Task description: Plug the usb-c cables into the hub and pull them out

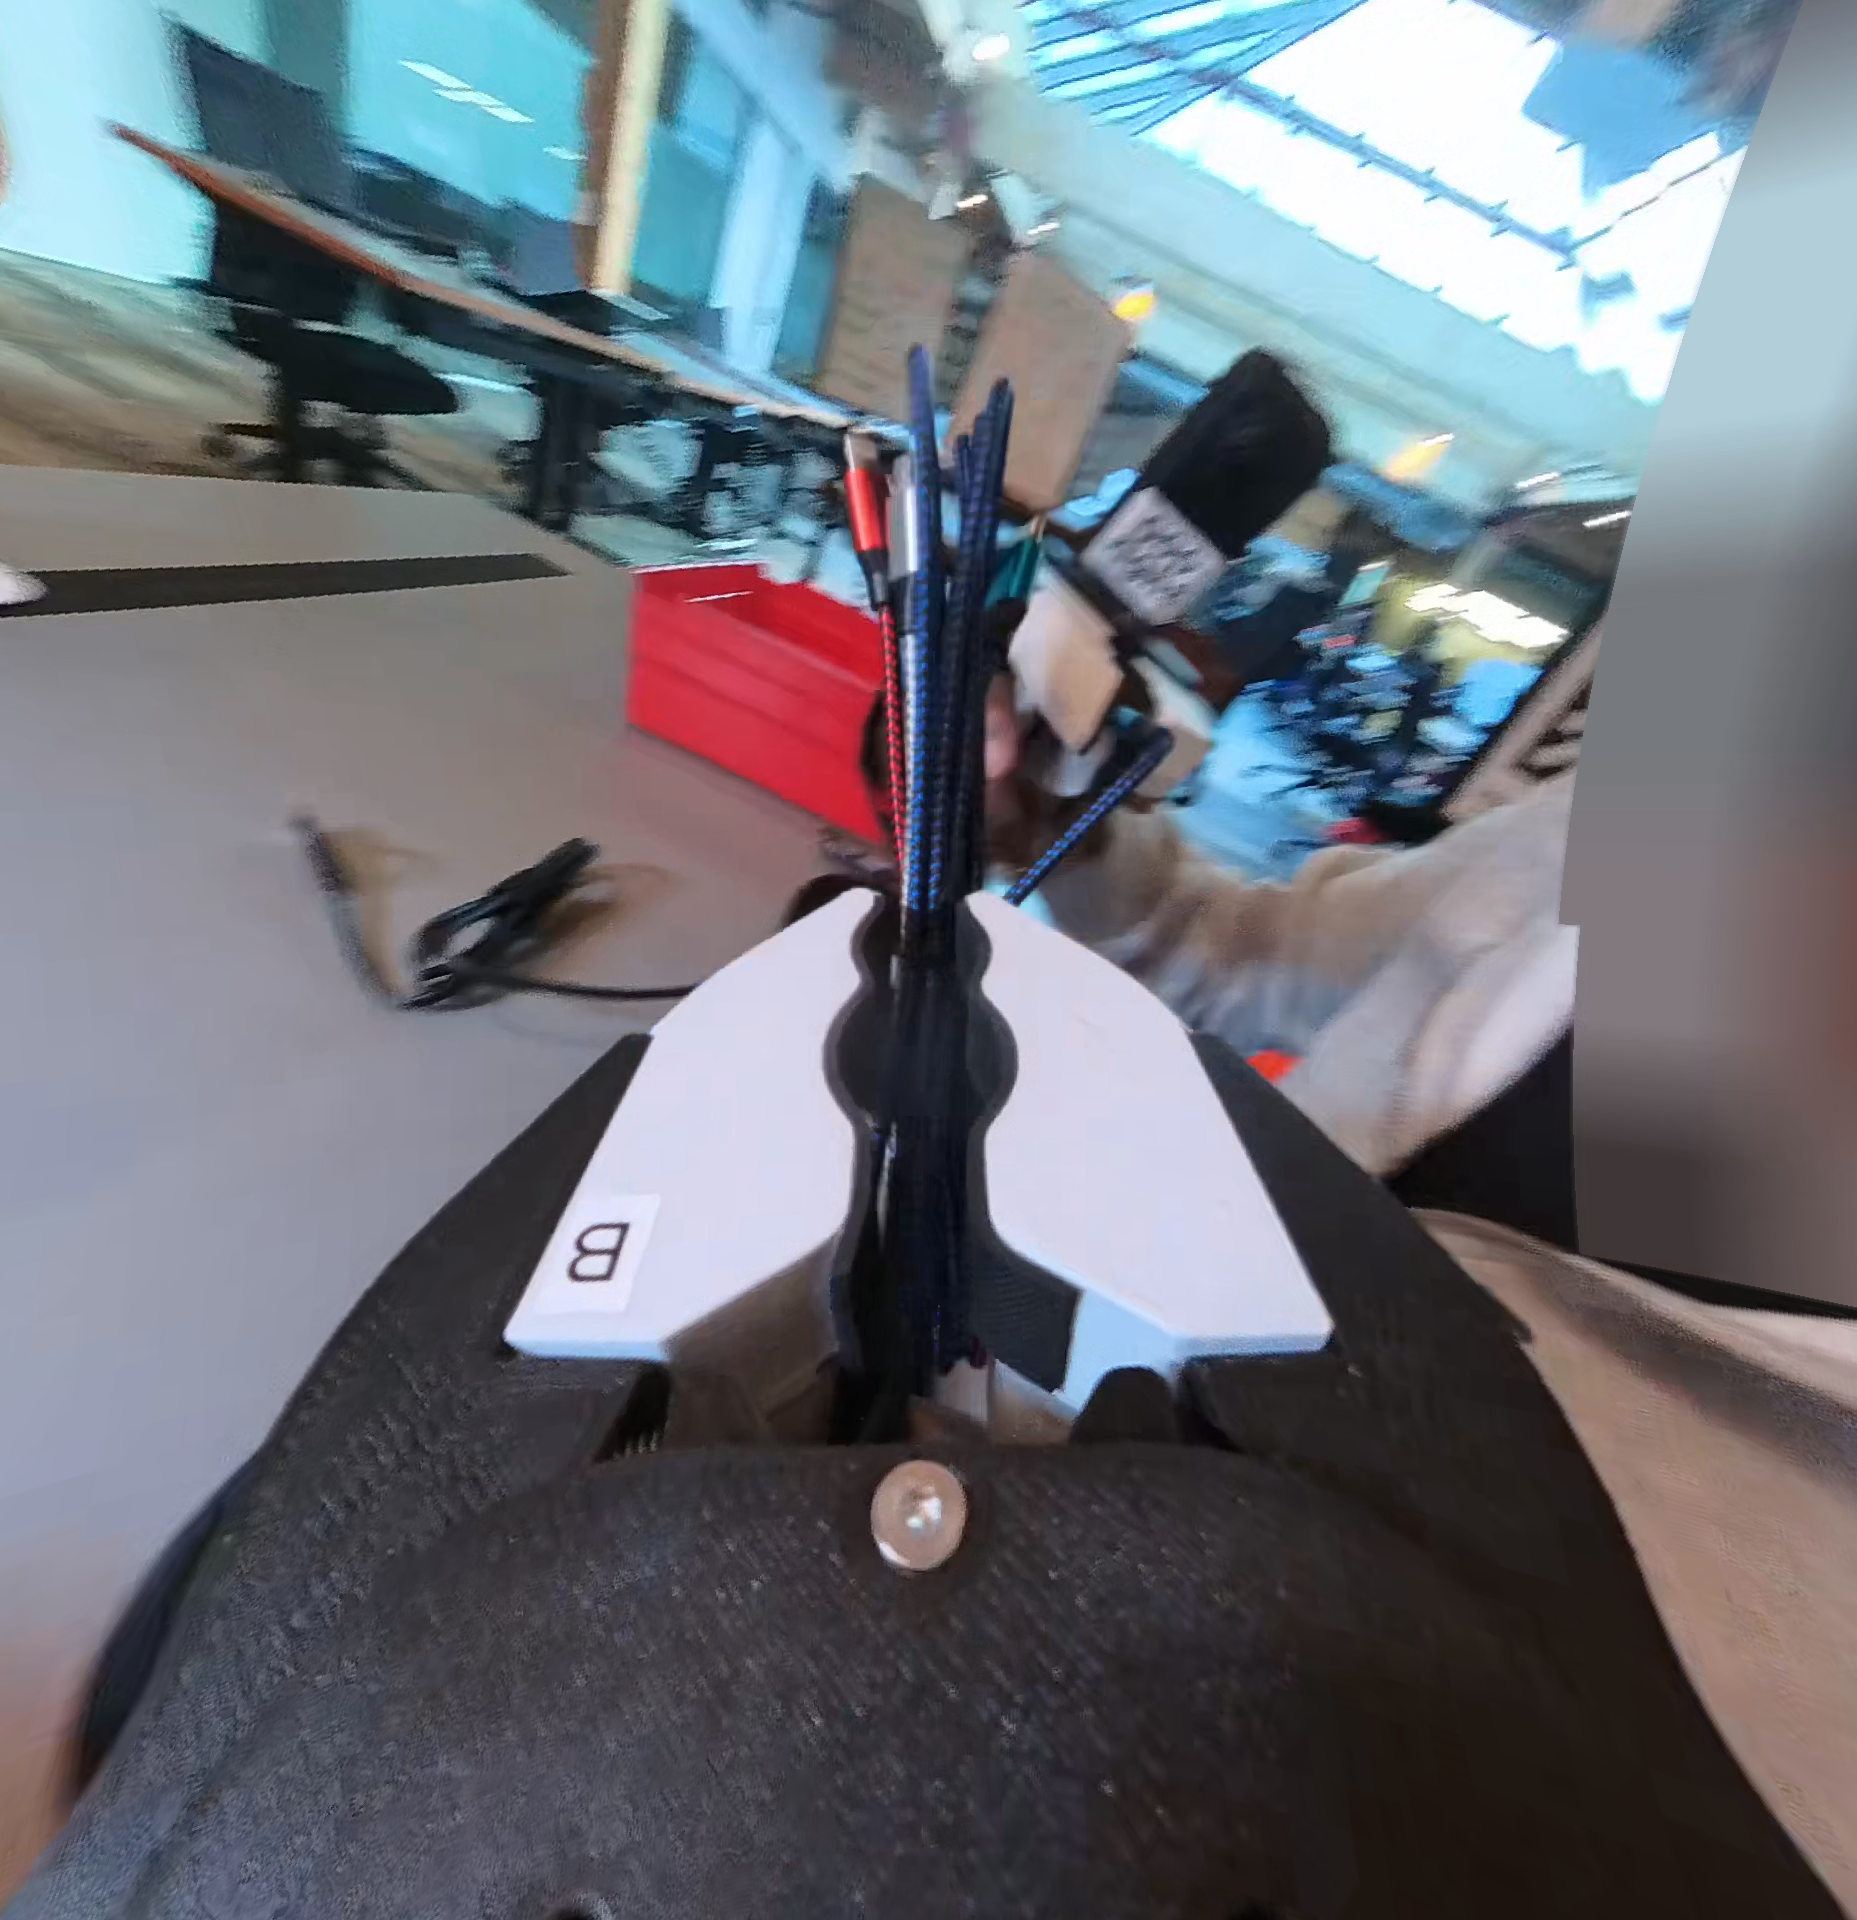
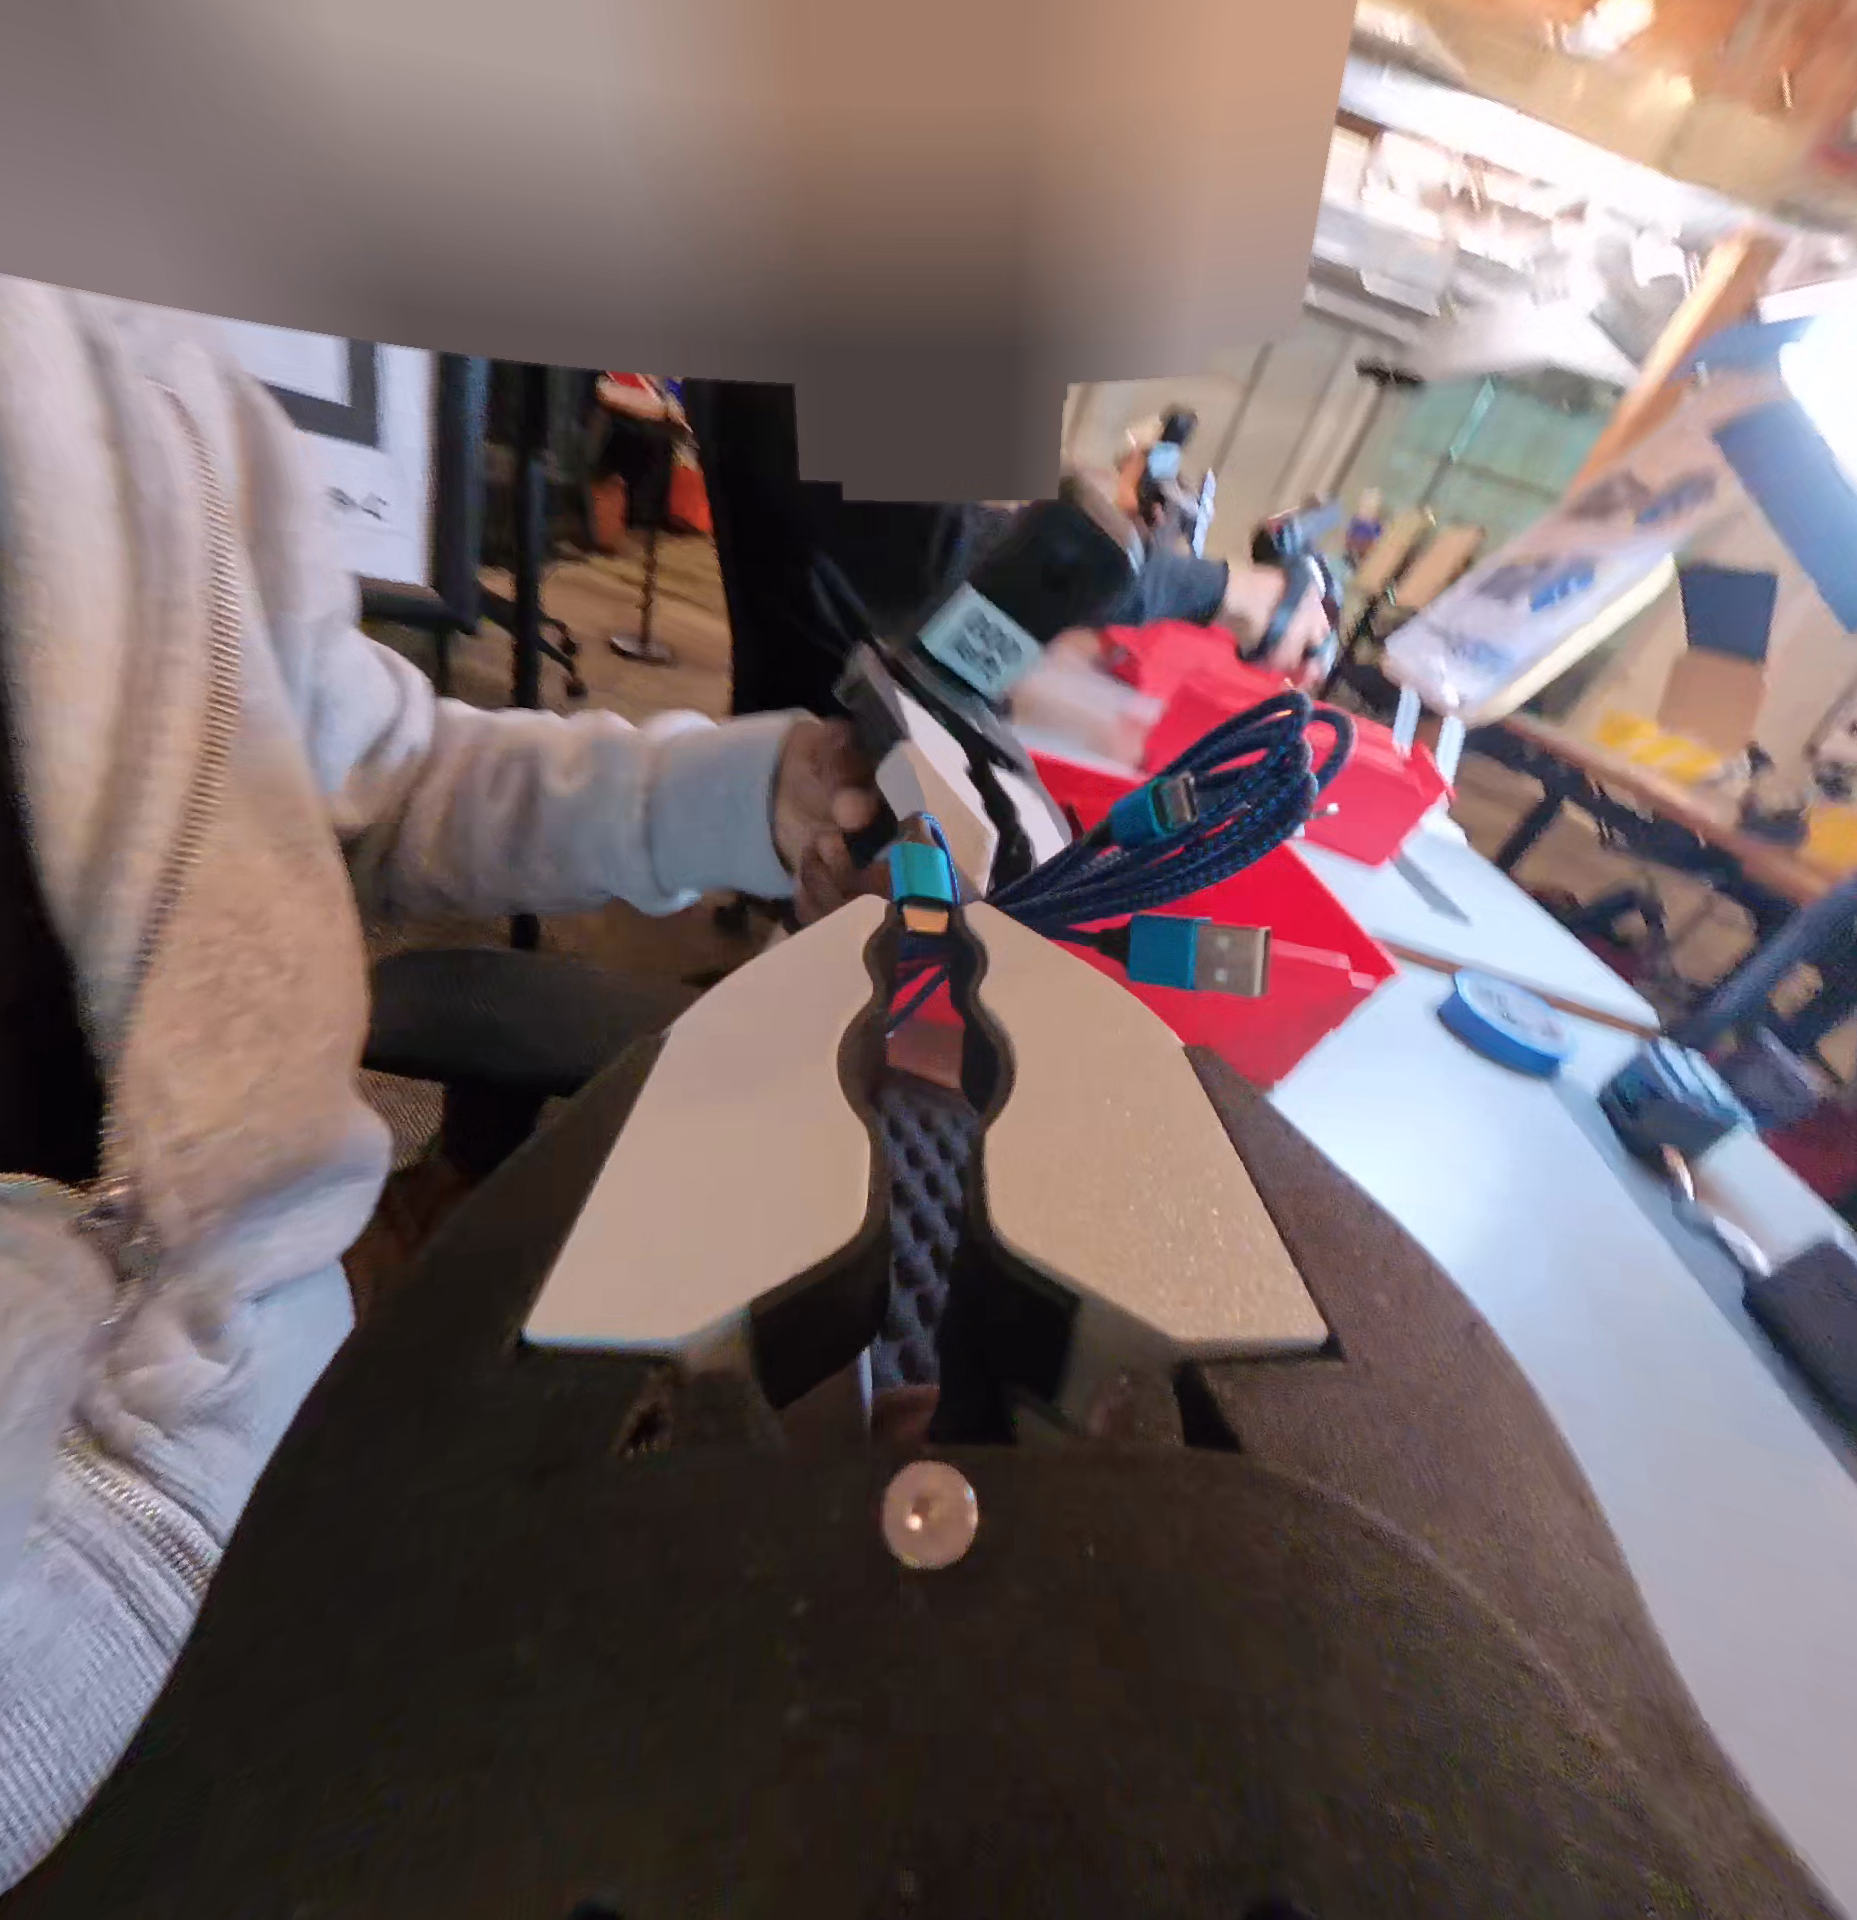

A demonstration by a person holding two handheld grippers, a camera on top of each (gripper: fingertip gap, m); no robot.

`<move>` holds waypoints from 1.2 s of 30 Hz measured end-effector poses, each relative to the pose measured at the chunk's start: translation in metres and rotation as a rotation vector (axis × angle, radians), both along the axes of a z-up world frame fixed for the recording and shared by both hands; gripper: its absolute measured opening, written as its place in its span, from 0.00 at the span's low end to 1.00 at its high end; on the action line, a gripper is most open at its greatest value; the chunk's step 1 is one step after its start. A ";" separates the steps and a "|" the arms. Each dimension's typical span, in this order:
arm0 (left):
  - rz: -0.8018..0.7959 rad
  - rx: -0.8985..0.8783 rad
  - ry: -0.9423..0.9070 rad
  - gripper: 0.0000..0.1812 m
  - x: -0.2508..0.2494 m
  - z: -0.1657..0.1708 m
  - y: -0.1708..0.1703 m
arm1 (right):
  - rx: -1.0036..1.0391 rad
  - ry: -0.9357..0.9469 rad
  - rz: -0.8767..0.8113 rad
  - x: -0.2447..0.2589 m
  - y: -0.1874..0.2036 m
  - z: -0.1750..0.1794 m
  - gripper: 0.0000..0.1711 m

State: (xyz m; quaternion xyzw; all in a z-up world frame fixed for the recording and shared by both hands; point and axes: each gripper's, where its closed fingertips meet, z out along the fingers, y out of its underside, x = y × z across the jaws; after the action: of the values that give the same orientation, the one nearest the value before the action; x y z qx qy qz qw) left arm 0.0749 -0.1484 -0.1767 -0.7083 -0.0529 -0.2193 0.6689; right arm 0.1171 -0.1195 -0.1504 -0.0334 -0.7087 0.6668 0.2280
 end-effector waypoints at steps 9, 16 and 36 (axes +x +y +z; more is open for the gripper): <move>0.259 0.257 0.073 0.24 0.011 0.024 -0.036 | 0.125 -0.316 -0.199 -0.052 -0.008 -0.082 0.00; 0.203 0.071 -0.039 0.23 0.028 -0.037 0.023 | 0.244 -0.348 -0.308 -0.062 0.036 -0.095 0.05; 0.199 0.164 0.016 0.21 0.051 -0.010 0.028 | 0.671 -0.428 -0.469 -0.055 0.075 -0.183 0.04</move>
State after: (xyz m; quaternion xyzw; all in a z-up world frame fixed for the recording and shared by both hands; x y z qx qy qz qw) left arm 0.1264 -0.1201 -0.1869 -0.6443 -0.0995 -0.1498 0.7433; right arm 0.0618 -0.0445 -0.3336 -0.2542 -0.8898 0.3091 0.2192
